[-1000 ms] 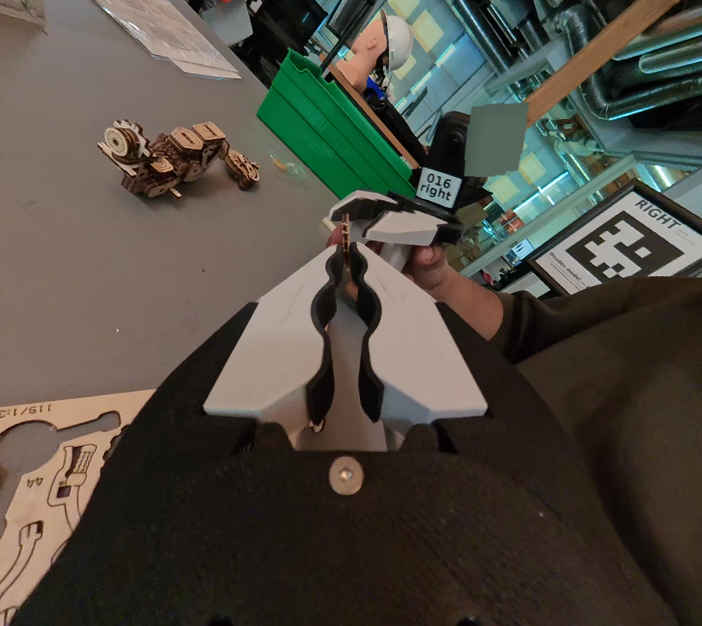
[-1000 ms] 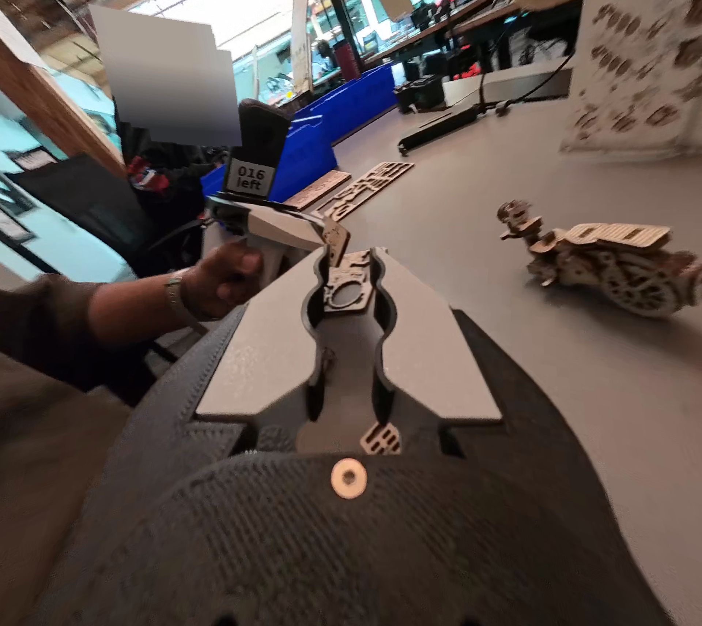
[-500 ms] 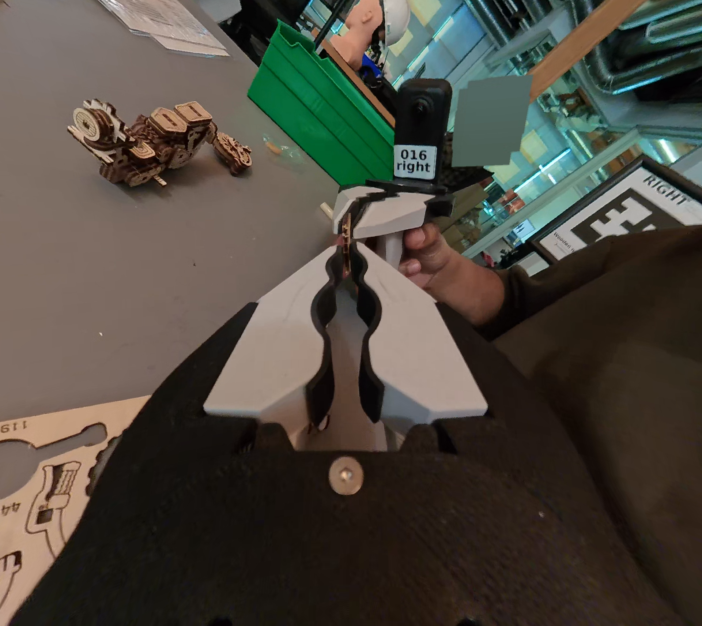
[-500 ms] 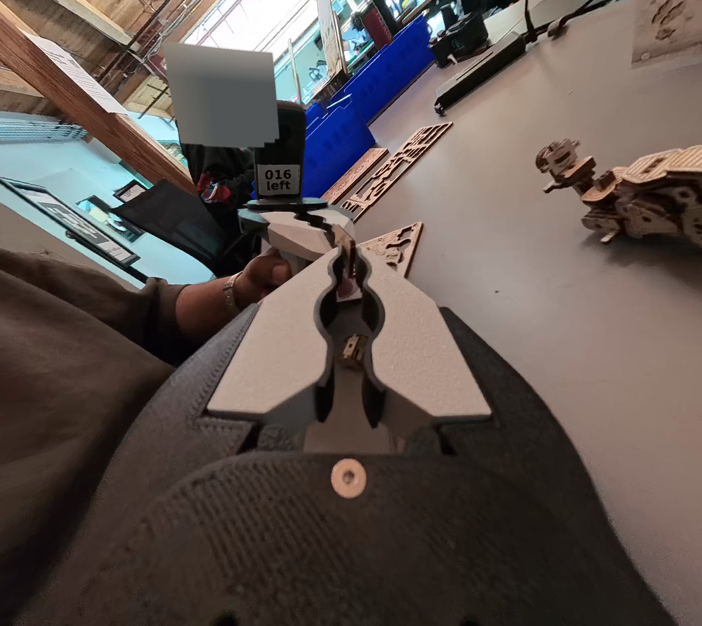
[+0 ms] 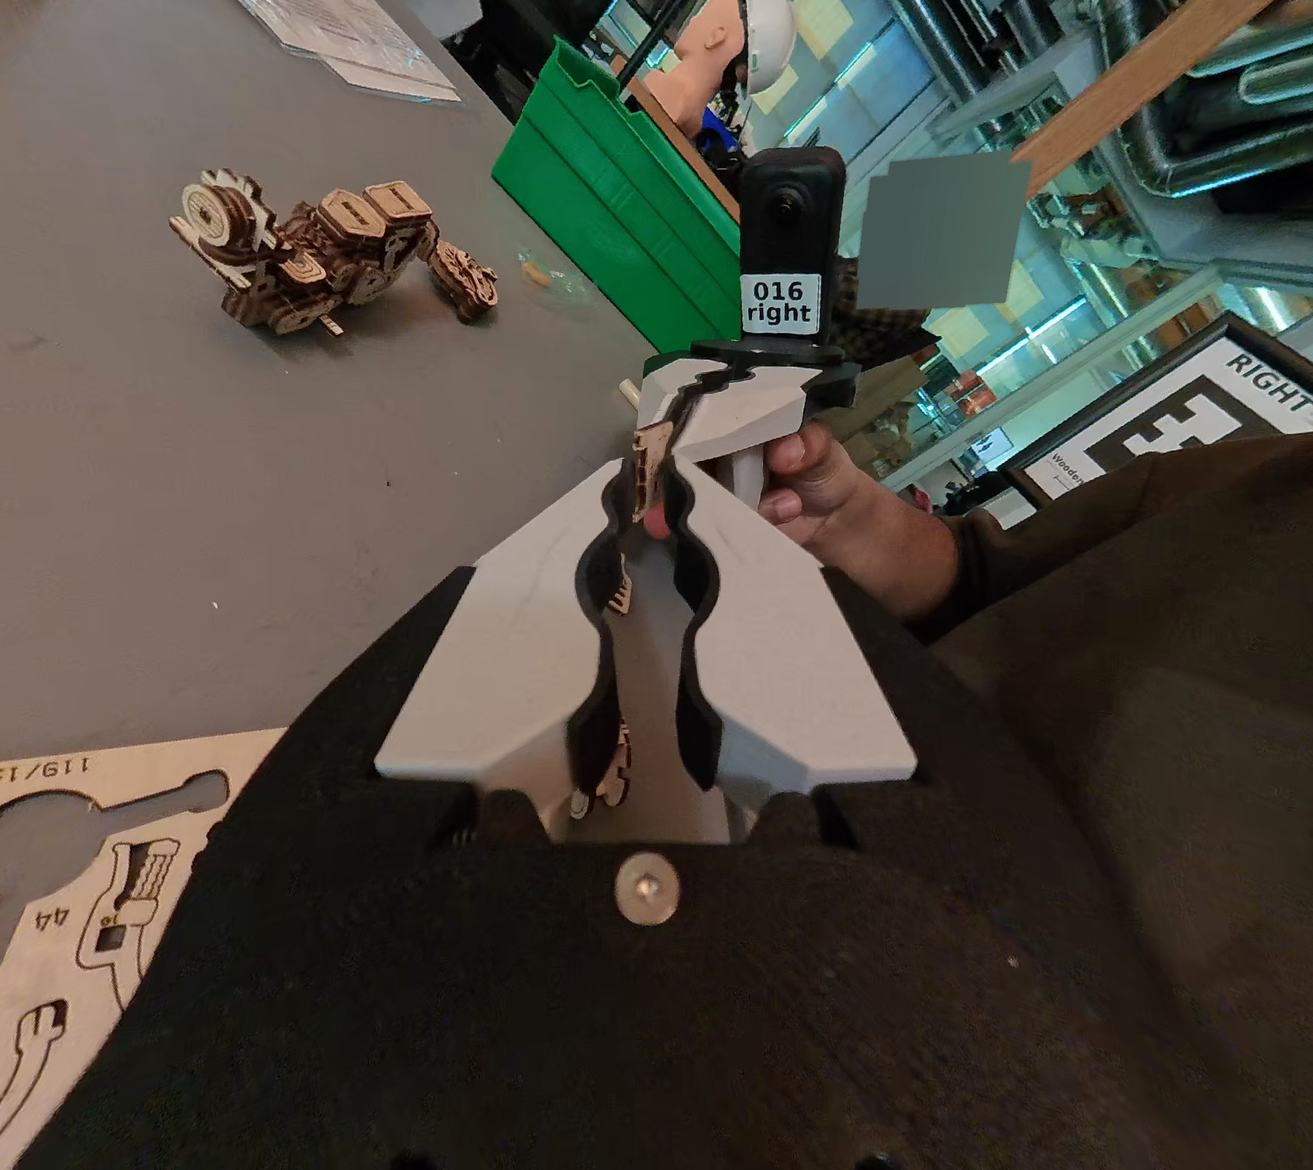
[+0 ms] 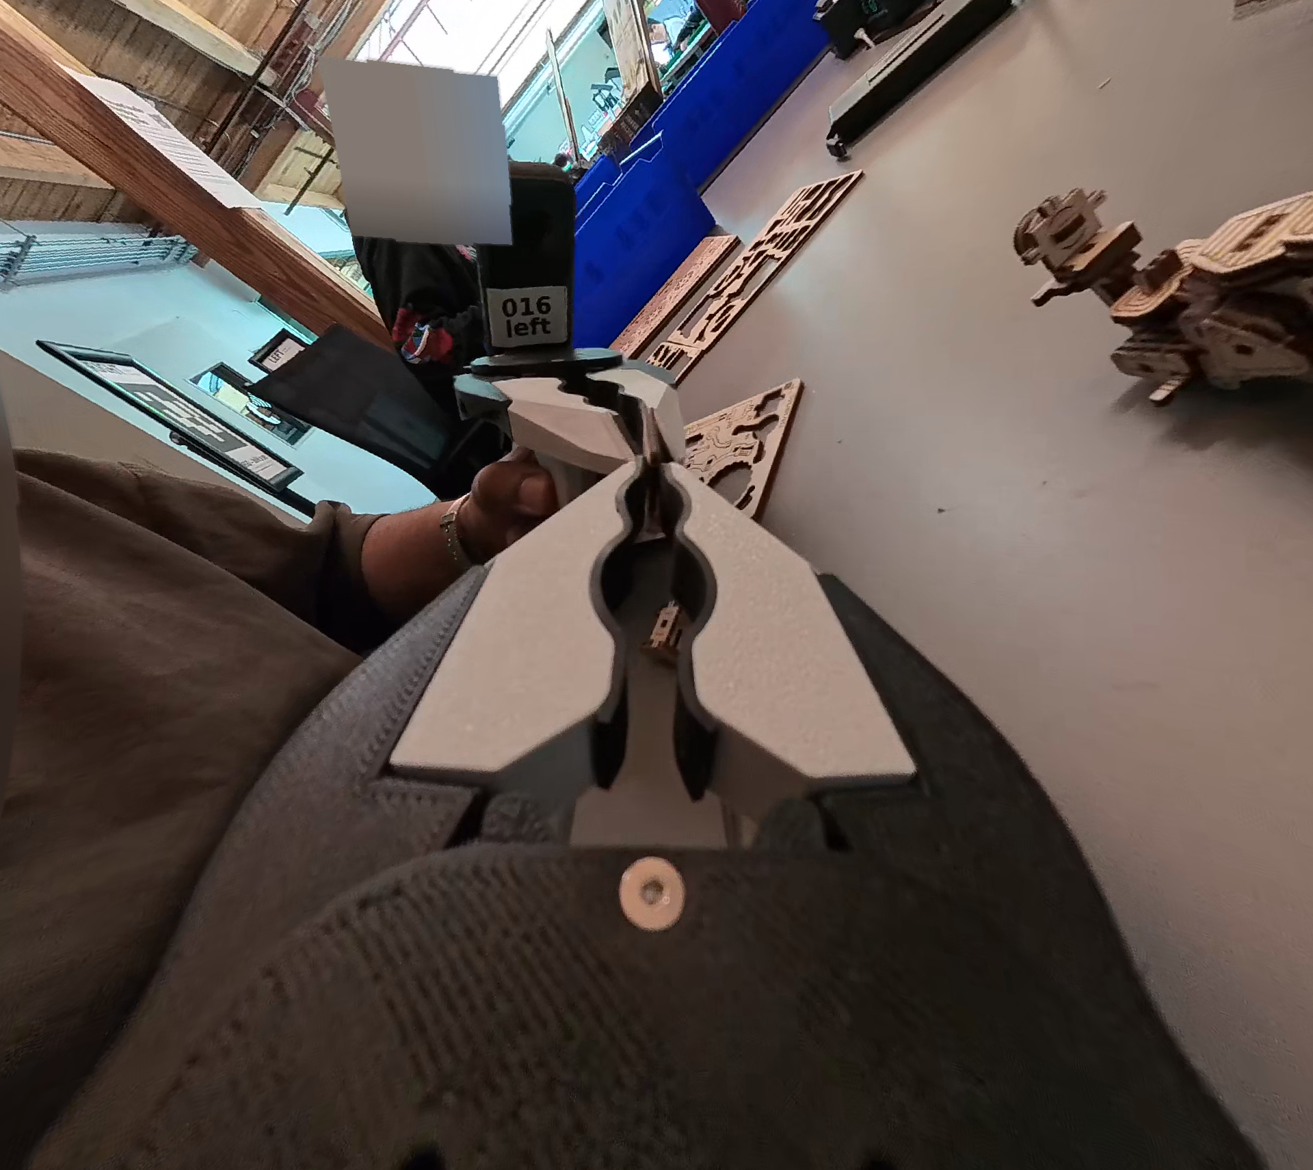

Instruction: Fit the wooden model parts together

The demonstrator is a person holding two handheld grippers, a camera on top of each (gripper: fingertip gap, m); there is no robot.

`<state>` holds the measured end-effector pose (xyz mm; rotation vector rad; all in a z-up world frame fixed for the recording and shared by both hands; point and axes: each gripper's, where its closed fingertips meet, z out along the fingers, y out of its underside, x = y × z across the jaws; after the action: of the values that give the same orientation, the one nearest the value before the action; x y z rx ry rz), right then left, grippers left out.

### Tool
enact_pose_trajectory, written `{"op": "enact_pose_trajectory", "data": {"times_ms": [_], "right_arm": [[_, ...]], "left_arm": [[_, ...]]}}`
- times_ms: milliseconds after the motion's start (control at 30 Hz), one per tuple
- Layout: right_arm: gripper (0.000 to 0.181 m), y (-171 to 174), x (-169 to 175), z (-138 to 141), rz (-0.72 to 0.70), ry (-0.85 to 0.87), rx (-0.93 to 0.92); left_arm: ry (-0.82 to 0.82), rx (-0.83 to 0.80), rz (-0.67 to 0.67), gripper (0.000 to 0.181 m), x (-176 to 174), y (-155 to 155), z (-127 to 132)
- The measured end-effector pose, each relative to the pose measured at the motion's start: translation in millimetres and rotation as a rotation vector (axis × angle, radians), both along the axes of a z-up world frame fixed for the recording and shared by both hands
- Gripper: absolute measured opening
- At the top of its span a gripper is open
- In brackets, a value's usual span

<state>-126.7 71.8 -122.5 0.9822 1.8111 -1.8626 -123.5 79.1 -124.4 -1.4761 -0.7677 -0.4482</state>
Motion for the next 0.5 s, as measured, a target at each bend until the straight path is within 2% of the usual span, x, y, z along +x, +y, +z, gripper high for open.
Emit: {"op": "enact_pose_trajectory", "data": {"times_ms": [500], "right_arm": [[0.003,3.1,-1.7,2.1,-0.009,0.007,0.002]], "left_arm": [[0.295,-0.24,0.086,0.002,3.9,3.9,2.5]]}}
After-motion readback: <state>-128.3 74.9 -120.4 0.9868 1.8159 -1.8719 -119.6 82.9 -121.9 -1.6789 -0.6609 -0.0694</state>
